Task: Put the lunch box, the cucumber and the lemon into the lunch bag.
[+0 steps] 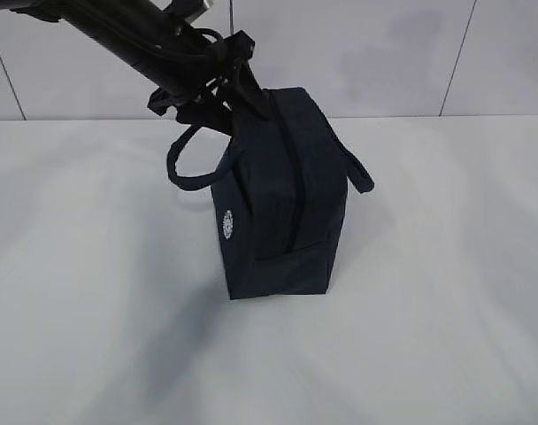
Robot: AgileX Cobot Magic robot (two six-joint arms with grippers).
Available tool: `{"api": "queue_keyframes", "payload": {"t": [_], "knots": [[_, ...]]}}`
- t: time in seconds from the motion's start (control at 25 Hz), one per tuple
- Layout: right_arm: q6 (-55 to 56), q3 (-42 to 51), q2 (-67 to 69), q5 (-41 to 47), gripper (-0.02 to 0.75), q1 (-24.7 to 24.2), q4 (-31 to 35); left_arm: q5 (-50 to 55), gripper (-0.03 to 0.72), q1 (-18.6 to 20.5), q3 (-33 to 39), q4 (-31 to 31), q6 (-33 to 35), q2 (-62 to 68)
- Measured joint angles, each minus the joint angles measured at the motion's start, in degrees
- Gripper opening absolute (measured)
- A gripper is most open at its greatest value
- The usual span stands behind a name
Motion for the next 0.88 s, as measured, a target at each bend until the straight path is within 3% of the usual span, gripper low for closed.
{"api": "queue_keyframes", "payload": {"t": [0.32,0.48,0.72,0.88], "knots": [[9.65,-5.92,-4.02,3.39,0.357,0.00,-3.79,-0.24,0.456,0.49,0.00,11.58,0.00,-9.36],[25.33,-16.23,-7.75,5.48,0.357,0.00,-17.61,-1.99,0.450,0.49,0.00,14.45,0.00,-15.12],[43.78,-32.24,-13.19,15.61,0.305,0.00,-45.03,-2.97,0.437,-0.01,0.00,17.78,0.00,-23.64],[46.84,-34.87,-18.49,19.09,0.273,0.00,-51.39,-2.97,0.435,-3.32,0.00,21.34,0.00,-28.61]]}}
